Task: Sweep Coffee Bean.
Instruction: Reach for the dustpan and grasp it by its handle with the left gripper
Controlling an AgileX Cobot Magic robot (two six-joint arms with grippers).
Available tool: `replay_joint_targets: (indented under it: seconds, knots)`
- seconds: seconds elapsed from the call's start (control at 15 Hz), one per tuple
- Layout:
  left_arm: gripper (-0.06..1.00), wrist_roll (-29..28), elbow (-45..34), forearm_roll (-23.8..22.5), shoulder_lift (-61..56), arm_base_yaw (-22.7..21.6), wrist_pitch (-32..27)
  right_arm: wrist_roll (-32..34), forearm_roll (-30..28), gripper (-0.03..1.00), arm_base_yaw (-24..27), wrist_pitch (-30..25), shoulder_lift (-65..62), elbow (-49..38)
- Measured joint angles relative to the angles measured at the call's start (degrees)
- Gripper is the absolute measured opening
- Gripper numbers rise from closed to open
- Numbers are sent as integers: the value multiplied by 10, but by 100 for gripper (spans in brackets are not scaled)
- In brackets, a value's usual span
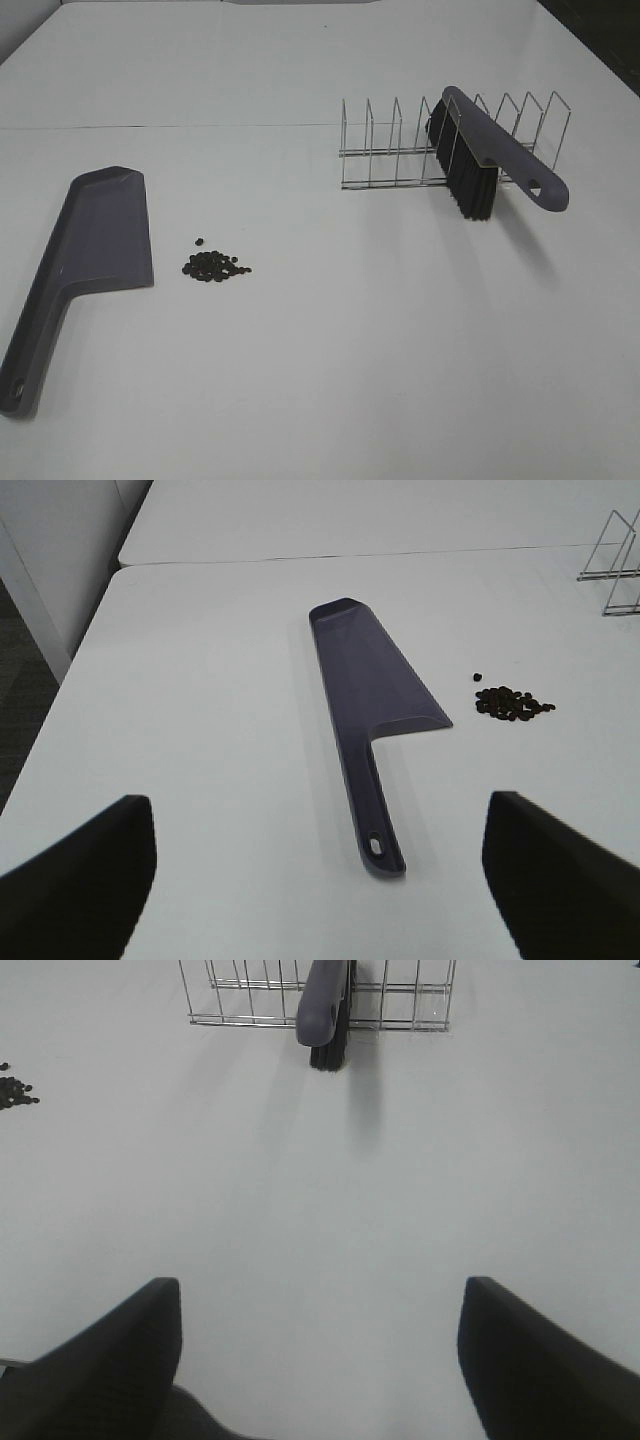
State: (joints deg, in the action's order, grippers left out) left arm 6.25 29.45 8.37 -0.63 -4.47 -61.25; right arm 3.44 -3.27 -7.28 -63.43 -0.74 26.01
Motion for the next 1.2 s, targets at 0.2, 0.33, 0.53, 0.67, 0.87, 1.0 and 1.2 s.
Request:
replay_joint_targets:
  seconds: [0.2, 0.33, 0.53, 0.67, 0.87, 1.0, 1.2]
  knots:
    - [81, 0, 0, 0, 0, 0, 0, 0, 0, 72, 0, 0, 0, 0]
    - [81, 0, 0, 0, 0, 0, 0, 0, 0, 72, 0, 0, 0, 0]
    - [81, 0, 0, 0, 0, 0, 0, 0, 0, 72, 0, 0, 0, 0]
    - [81, 0, 0, 0, 0, 0, 0, 0, 0, 72, 0, 0, 0, 0]
    - [81, 0, 0, 0, 0, 0, 0, 0, 0, 72, 0, 0, 0, 0]
    - [81, 0, 0, 0, 0, 0, 0, 0, 0, 72, 0, 0, 0, 0]
    - [81, 0, 0, 0, 0, 0, 0, 0, 0, 72, 0, 0, 0, 0]
